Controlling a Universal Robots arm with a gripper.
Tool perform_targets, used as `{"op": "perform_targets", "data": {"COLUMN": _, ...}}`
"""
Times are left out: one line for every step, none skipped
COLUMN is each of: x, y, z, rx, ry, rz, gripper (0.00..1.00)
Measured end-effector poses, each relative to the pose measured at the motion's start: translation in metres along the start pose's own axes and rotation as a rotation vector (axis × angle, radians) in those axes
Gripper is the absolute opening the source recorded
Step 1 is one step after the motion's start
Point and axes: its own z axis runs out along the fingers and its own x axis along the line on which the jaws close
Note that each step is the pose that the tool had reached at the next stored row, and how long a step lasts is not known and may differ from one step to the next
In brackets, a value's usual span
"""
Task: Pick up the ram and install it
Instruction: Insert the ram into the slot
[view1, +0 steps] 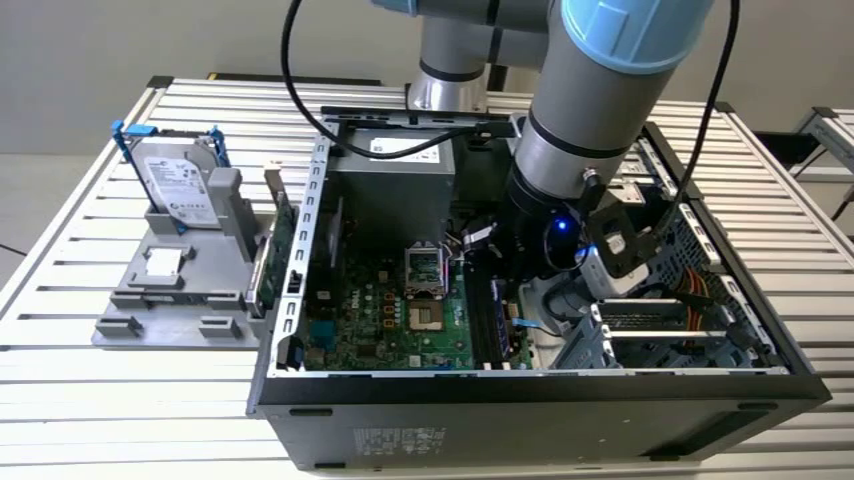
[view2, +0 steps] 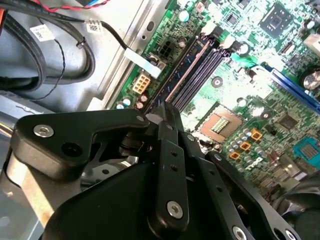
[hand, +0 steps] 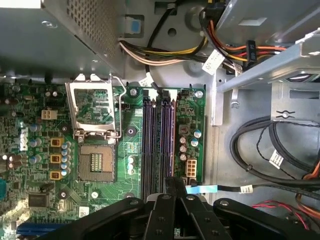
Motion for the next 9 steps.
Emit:
{"op": "perform_targets", "data": {"x": 0.0, "y": 0.0, "z": 0.0, "rx": 0.0003, "ry": 0.0004, "rz": -0.013, "gripper": 0.0}}
{"op": "perform_targets", "data": {"x": 0.0, "y": 0.0001, "z": -0.0001, "rx": 0.0007, "ry": 0.0009, "rz": -0.028, "gripper": 0.0}}
{"op": "perform_targets", "data": {"x": 0.0, "y": 0.0001, "z": 0.0, "rx": 0.0008, "ry": 0.0013, "rz": -0.042, "gripper": 0.0}}
{"op": "perform_targets", "data": {"x": 0.0, "y": 0.0001, "z": 0.0, "rx": 0.001, "ry": 0.0017, "rz": -0.055, "gripper": 0.0}}
{"op": "perform_targets", "data": {"x": 0.0, "y": 0.0001, "z": 0.0, "rx": 0.0013, "ry": 0.0021, "rz": -0.069, "gripper": 0.0}}
{"op": "perform_targets", "data": {"x": 0.0, "y": 0.0002, "z": 0.0, "rx": 0.0014, "ry": 0.0025, "rz": -0.082, "gripper": 0.0}}
{"op": "perform_targets", "data": {"x": 0.0, "y": 0.0002, "z": 0.0, "rx": 0.0017, "ry": 0.0029, "rz": -0.095, "gripper": 0.0}}
{"op": "perform_targets", "data": {"x": 0.0, "y": 0.0002, "z": 0.0, "rx": 0.0018, "ry": 0.0033, "rz": -0.11, "gripper": 0.0}}
{"op": "perform_targets", "data": {"x": 0.0, "y": 0.0002, "z": 0.0, "rx": 0.0021, "ry": 0.0038, "rz": -0.125, "gripper": 0.0}}
